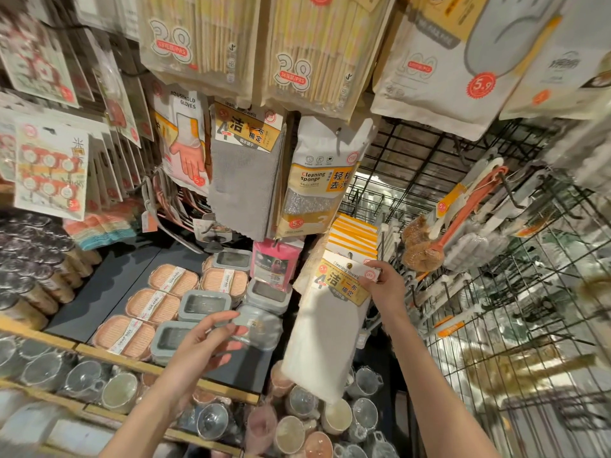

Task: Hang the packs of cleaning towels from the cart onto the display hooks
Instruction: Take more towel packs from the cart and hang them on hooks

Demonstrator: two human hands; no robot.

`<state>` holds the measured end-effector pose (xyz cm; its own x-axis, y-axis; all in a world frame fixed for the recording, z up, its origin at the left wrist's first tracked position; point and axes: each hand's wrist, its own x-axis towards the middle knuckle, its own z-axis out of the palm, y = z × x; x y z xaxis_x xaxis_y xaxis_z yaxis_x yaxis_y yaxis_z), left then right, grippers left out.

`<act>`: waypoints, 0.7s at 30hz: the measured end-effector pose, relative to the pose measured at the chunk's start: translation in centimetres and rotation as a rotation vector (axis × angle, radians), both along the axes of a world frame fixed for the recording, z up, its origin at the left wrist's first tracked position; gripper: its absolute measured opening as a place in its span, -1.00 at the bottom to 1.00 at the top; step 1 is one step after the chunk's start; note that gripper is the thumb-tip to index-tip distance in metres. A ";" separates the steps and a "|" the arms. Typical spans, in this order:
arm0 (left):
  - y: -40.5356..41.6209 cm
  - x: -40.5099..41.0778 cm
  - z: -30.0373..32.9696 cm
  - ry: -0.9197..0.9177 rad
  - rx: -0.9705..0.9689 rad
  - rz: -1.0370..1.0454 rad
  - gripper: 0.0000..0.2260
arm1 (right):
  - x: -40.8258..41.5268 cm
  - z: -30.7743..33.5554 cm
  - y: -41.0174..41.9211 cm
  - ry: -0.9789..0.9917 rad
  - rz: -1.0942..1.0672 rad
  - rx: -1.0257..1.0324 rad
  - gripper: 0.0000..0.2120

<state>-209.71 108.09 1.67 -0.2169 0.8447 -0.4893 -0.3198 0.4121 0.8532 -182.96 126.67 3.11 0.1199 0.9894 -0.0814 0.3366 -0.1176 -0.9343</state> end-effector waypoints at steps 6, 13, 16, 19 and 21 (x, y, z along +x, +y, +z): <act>0.5 -0.7 -0.5 0.001 -0.008 0.019 -0.78 | 0.6 -1.3 2.6 0.007 -0.035 -0.043 -0.72; 0.9 -1.3 -0.8 0.016 -0.002 0.037 -0.80 | -0.2 -2.9 4.0 -0.077 -0.096 0.031 -0.74; 1.0 -1.6 -0.9 0.020 -0.005 0.050 -0.81 | -0.8 -3.2 4.4 -0.185 -0.140 0.074 -0.75; 1.1 -1.8 -1.0 0.022 -0.003 0.048 -0.81 | -1.1 -3.4 4.8 -0.236 -0.160 0.095 -0.75; 1.0 -2.0 -0.9 0.020 0.003 0.047 -0.80 | -1.2 -3.5 5.2 -0.276 -0.170 0.097 -0.75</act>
